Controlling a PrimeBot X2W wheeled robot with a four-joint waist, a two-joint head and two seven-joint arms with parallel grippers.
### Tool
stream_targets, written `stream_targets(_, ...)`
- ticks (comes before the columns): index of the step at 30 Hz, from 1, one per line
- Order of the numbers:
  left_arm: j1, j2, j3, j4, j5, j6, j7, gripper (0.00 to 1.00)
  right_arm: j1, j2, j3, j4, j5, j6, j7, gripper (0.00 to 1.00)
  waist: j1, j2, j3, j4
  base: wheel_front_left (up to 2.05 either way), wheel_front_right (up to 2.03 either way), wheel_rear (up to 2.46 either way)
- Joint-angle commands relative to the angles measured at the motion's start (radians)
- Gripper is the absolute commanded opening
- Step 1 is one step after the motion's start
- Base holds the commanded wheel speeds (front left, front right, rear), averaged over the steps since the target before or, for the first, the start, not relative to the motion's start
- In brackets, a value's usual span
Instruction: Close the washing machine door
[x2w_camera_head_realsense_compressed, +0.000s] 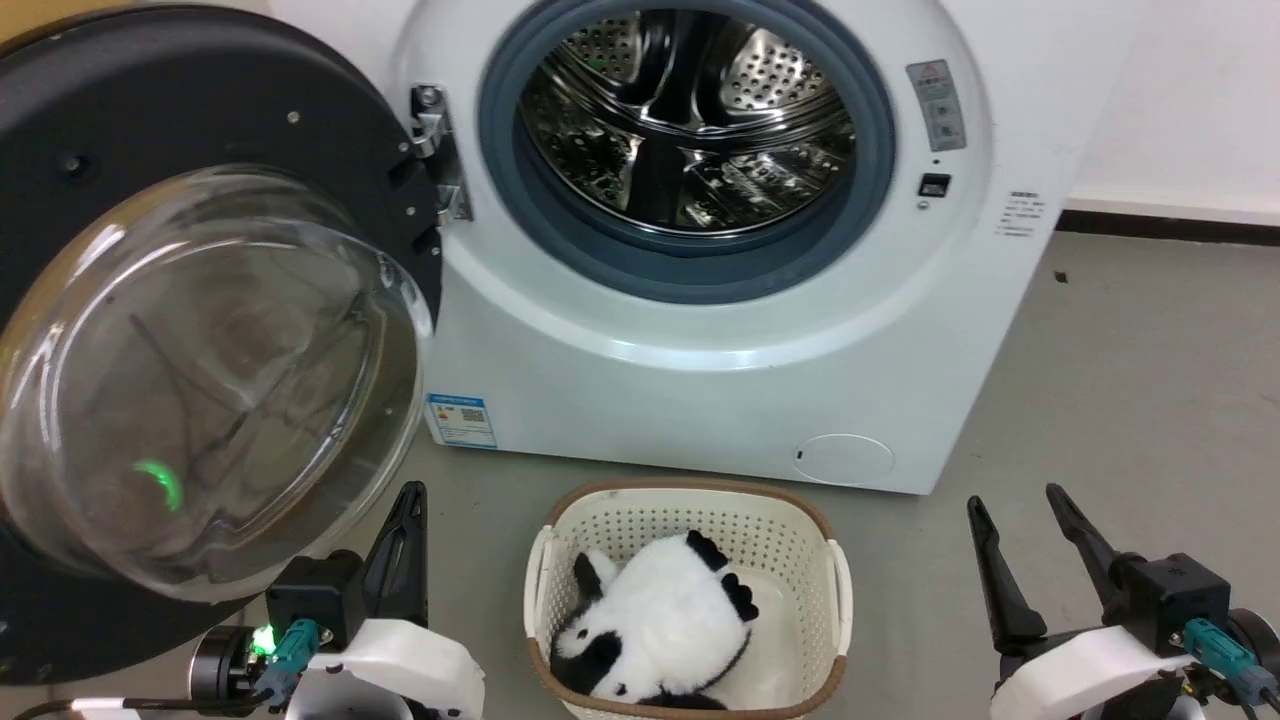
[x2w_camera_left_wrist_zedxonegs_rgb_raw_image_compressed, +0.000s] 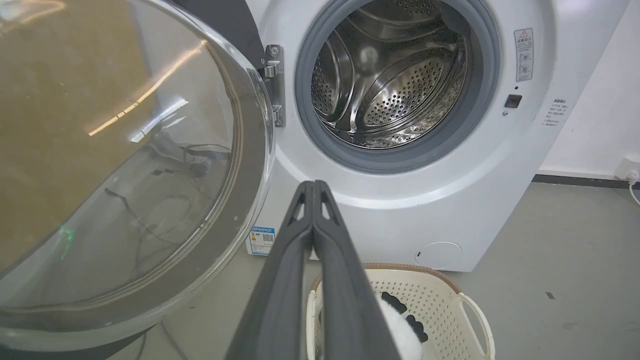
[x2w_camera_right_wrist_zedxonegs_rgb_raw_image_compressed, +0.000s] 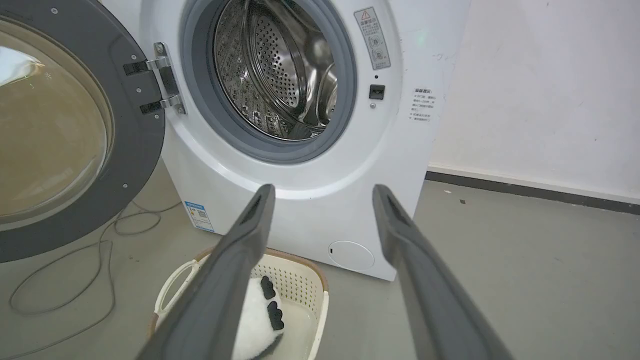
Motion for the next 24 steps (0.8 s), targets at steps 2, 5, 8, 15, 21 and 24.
stream_targets(2,-0.013,0.001,-0.004,0.005,-0.013,0.0,-0.013,0.0,0.013,0.001,0.0,-0.01,0.008,0.003,-0.009,1.0,0.0,0.0,0.001,0.029,0.0,0.0,0.0)
stream_targets(5,-0.013,0.001,-0.004,0.007,-0.02,0.0,-0.019,0.0,0.014,0.001,0.0,-0.015,0.011,0.003,-0.01,1.0,0.0,0.0,0.001,0.054,0.0,0.0,0.0)
stream_targets(8,-0.012,0.001,0.0,0.006,-0.027,0.001,-0.025,0.0,0.016,0.001,0.001,-0.021,0.015,0.003,-0.01,1.0,0.0,0.0,0.003,0.079,0.0,0.0,0.0)
stream_targets(15,-0.003,0.001,0.038,-0.034,-0.072,0.003,-0.04,0.0,-0.001,0.001,0.02,-0.025,0.018,0.003,-0.004,1.0,0.0,0.0,0.018,0.118,0.0,0.0,0.0)
stream_targets(21,0.002,0.001,0.08,-0.115,-0.163,-0.017,-0.052,0.0,-0.021,0.001,0.03,-0.016,0.022,0.004,-0.003,1.0,0.0,0.0,0.028,0.149,0.0,0.0,0.0)
stream_targets(24,0.0,0.001,0.099,-0.157,-0.226,-0.035,-0.059,0.0,-0.028,0.001,0.032,-0.011,0.024,0.004,-0.005,1.0,0.0,0.0,0.032,0.163,0.0,0.0,0.0)
